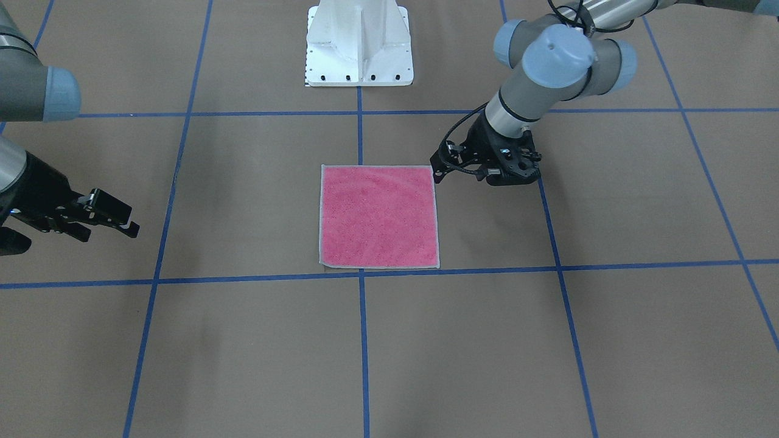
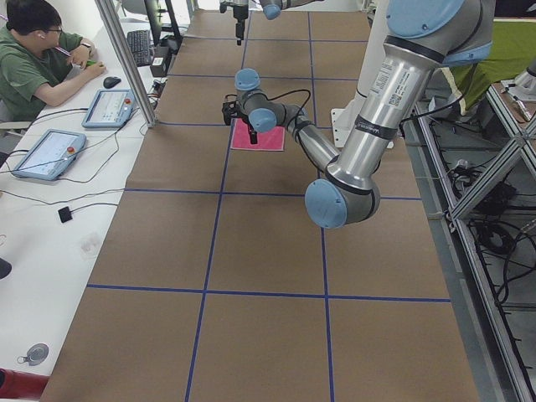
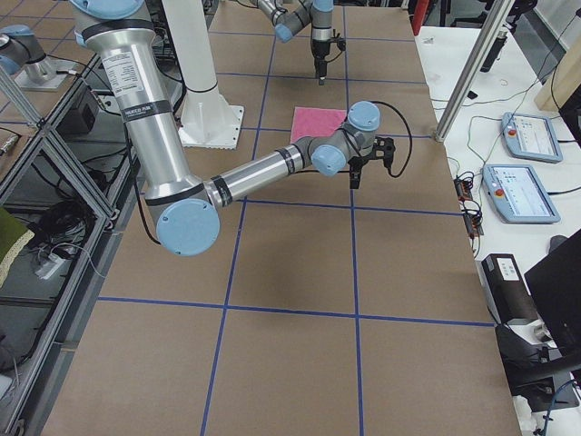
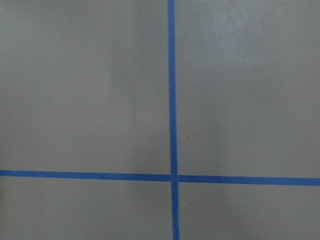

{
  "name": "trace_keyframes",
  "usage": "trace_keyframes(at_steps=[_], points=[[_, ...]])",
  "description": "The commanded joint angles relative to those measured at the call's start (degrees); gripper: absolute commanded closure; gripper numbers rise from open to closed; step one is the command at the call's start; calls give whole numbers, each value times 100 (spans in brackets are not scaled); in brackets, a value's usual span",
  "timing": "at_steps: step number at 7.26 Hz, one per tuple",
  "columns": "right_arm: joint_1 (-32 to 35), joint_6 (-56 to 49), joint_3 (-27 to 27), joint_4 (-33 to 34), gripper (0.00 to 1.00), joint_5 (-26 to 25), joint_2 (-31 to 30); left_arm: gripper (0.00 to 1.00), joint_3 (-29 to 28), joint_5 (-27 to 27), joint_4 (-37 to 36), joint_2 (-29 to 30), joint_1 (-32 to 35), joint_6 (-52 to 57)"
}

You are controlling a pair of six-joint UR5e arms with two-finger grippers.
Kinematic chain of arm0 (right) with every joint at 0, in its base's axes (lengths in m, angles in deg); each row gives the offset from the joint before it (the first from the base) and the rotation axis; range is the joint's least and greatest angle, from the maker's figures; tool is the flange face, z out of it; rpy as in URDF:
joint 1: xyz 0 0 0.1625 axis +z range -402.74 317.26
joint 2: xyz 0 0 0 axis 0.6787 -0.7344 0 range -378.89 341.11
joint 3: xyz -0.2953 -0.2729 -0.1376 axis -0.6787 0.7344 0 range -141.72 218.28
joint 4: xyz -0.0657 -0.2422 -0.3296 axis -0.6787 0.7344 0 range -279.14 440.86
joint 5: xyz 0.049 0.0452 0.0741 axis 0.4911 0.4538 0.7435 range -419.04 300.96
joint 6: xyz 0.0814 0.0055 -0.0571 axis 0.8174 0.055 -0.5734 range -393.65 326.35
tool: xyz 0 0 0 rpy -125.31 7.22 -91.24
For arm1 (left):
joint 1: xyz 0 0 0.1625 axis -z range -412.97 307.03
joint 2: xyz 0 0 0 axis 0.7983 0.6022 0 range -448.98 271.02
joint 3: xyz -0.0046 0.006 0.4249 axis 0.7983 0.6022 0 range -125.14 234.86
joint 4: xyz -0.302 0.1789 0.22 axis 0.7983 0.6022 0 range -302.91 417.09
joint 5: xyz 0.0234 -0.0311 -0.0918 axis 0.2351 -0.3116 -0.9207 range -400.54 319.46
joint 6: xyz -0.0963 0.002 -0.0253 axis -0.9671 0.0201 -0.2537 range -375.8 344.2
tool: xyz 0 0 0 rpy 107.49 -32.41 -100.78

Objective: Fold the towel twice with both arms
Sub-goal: 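Move the left gripper to the pink towel's edge nearest it while the right arm approaches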

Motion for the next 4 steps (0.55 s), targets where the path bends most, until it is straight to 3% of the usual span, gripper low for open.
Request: trace_keyframes(at_steps=[1, 4], points=[[-325, 480, -18, -318, 0, -33, -1, 0, -197, 594, 174, 30, -663, -493], [-343, 480, -18, -318, 0, -7, 8, 0, -469, 604, 174, 109, -752, -476]])
